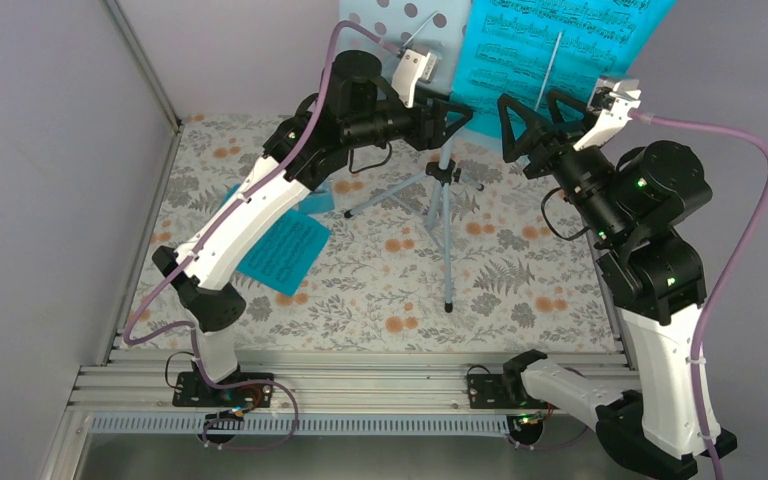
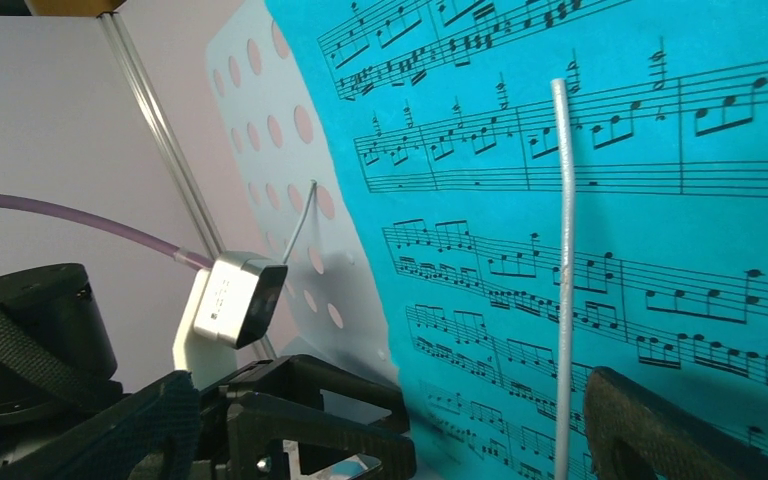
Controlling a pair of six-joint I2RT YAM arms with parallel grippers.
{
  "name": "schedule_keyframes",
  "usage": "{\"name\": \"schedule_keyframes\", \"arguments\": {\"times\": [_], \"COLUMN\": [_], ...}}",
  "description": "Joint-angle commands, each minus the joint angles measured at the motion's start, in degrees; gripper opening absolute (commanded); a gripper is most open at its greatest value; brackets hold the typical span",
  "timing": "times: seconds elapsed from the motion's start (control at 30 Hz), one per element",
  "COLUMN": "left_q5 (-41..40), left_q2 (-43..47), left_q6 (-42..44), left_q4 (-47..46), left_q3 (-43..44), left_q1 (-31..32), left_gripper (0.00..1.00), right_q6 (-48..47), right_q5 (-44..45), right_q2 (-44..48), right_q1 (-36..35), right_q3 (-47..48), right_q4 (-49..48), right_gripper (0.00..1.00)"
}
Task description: Pack up the instrument practice props
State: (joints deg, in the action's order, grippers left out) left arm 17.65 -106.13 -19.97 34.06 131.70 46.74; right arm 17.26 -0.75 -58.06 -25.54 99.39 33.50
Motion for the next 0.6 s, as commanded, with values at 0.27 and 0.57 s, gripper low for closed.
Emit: {"name": "schedule_keyframes", "arguments": {"times": [0.27, 0.57], "left_q5": [6.40, 9.35], "left_q2": [-0.69, -2.12], "left_q6": [2.03, 2.20], "left_q4": [-5.93, -8.31], "left_q3": [-0.38, 0.89], "left_q1": [0.62, 1.36], "left_gripper": [0.53, 0.41], "right_q6": [-1.96, -2.26], "right_q5": [3.62, 3.26], "right_q2": [-2.49, -3.01], "right_q1": [0.74, 3.28], "right_q3": [3.02, 2.85], "right_q4": [1.01, 1.54], "right_gripper": [0.90, 0.87]}}
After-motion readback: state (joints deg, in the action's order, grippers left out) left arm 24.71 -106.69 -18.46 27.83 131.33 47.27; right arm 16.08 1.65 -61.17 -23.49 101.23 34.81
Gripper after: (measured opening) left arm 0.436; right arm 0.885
